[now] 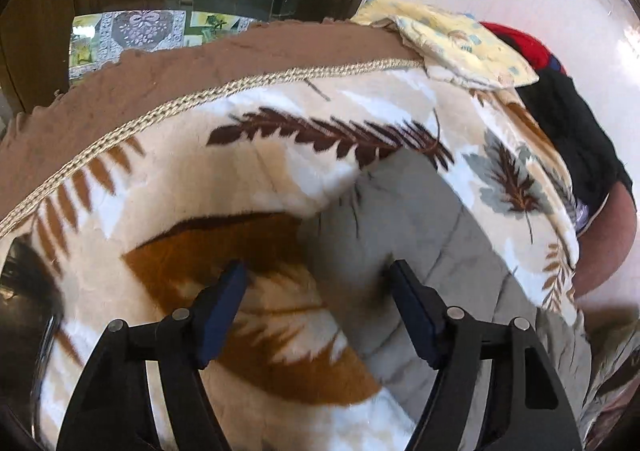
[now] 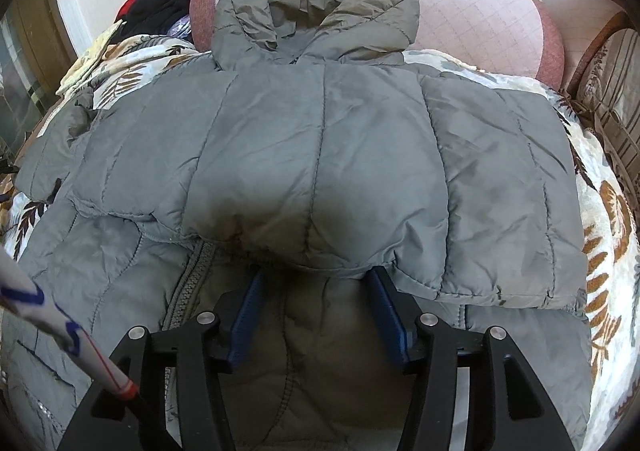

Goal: Fold large clothes
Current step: 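Grasp the other sleeve cuff on the blanket with the left tool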

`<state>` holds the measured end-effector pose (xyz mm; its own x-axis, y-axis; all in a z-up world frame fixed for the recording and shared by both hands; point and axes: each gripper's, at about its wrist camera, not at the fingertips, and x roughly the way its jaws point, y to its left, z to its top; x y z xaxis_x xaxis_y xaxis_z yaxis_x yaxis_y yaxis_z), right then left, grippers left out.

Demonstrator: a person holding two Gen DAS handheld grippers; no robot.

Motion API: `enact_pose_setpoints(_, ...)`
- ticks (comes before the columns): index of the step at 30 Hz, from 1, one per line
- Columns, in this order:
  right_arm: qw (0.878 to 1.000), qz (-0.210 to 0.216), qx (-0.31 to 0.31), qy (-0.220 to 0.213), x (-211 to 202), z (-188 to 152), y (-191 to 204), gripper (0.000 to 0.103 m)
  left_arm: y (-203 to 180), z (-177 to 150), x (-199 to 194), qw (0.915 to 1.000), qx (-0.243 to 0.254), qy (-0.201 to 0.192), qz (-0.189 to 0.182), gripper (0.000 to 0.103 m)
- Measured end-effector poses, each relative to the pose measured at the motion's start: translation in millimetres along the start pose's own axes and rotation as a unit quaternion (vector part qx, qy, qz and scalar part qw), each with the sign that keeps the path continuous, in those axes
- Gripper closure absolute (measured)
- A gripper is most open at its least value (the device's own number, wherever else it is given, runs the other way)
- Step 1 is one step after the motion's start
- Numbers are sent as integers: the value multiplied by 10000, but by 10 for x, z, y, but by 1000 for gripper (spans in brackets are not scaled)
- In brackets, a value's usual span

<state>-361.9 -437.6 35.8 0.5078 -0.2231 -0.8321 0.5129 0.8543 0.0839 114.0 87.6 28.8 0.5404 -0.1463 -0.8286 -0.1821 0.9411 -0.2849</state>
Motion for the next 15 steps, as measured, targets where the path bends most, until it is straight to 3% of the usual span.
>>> enact_pose_setpoints(5, 10000, -8, -20, 13, 6, 6, -1, 43, -124, 59, 154, 9999, 25, -127, -85, 32)
enact_pose_setpoints(6, 10000, -8, -19, 14, 7, 7, 0, 43, -166, 60, 165, 9998, 91, -191, -37, 40)
enact_pose_setpoints(7, 10000, -10, -23, 15, 6, 7, 0, 43, -212, 58, 168, 9996, 160, -233, 21, 57)
enact_pose_setpoints(10, 10000, 29, -3, 16, -30, 23, -13, 44, -313, 57, 102, 9985, 346, -405, 158, 74)
enact_pose_setpoints(12, 9996, 127, 64, -229, -176, 75, -38, 44, -365, 69, 5, 9978, 450, -481, 75, 79)
enact_pose_setpoints(15, 9971, -145, 160, -725, -390, 158, -124, 44, -425, 81, -147, 9967, 597, -553, 24, 80)
